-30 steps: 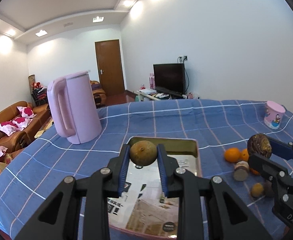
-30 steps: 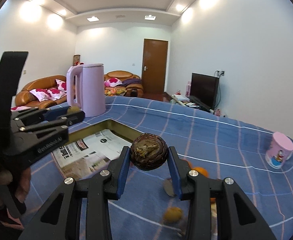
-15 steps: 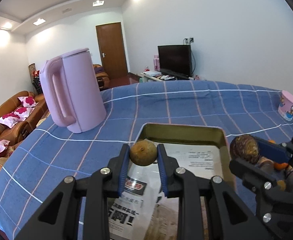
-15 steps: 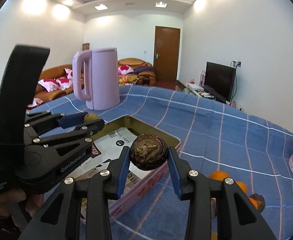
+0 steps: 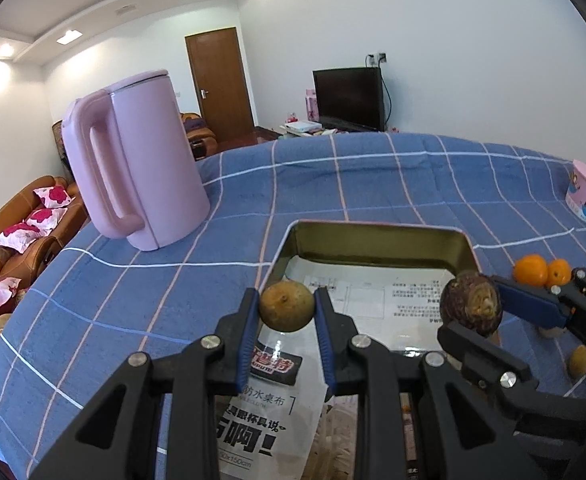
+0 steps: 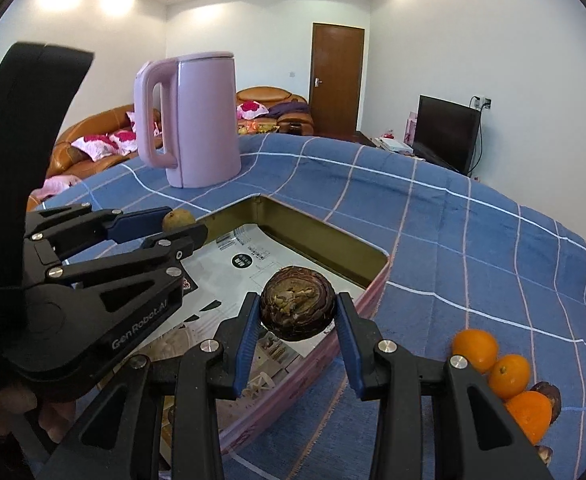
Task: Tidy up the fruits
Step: 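Lower both fruits over the tin and open both tools to release, then move both open tools back to the fruit cluster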
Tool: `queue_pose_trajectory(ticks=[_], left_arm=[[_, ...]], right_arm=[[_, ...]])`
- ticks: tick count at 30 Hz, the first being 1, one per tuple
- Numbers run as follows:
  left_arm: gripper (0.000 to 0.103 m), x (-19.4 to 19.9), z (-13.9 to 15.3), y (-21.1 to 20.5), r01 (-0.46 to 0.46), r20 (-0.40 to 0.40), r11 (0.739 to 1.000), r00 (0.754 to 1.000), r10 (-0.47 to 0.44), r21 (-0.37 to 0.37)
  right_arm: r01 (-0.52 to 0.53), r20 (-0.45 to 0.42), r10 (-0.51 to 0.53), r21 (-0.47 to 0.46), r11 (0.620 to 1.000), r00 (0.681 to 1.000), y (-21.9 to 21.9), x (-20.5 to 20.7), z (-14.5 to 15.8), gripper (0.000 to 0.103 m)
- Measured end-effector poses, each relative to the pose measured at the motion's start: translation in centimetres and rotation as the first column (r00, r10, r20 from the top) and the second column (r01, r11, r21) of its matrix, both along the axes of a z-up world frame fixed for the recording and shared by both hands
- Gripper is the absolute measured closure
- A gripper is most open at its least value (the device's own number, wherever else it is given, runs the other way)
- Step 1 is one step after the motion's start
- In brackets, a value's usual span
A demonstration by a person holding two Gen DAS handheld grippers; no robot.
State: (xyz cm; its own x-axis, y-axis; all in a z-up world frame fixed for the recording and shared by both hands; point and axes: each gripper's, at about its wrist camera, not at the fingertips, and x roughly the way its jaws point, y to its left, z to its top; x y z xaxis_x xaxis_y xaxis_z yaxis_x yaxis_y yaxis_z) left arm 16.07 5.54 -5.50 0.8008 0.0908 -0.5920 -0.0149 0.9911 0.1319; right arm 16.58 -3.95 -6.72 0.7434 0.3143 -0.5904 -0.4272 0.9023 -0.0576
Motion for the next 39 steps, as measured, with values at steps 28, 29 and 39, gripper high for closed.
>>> queue_pose_trajectory(ticks=[28,29,39], left_arm=[[0.038,-1.6,0.3,1.4,-0.018,0.017,0.999,1.000,0.019,-0.043],[0.038,-1.9,0.4,1.3,-0.019,0.025,0.999,0.999,0.020,-0.048],[0.031,-4.5,1.7,-1.3,0.034,0.076,0.997,0.997,-0.028,-0.075]], right_arm=[[0.003,0.073,-0.004,0.011,1.000,0.997,0.0,-1.2,0.7,0.050],[0.009,0.080,-0.010,0.015,1.000,0.997,-0.2,-1.4,0.8,0.048],[0.087,0.121,-0.087,0.004,0.996,0.989,-3.4,-3.8,1.5,0.044]])
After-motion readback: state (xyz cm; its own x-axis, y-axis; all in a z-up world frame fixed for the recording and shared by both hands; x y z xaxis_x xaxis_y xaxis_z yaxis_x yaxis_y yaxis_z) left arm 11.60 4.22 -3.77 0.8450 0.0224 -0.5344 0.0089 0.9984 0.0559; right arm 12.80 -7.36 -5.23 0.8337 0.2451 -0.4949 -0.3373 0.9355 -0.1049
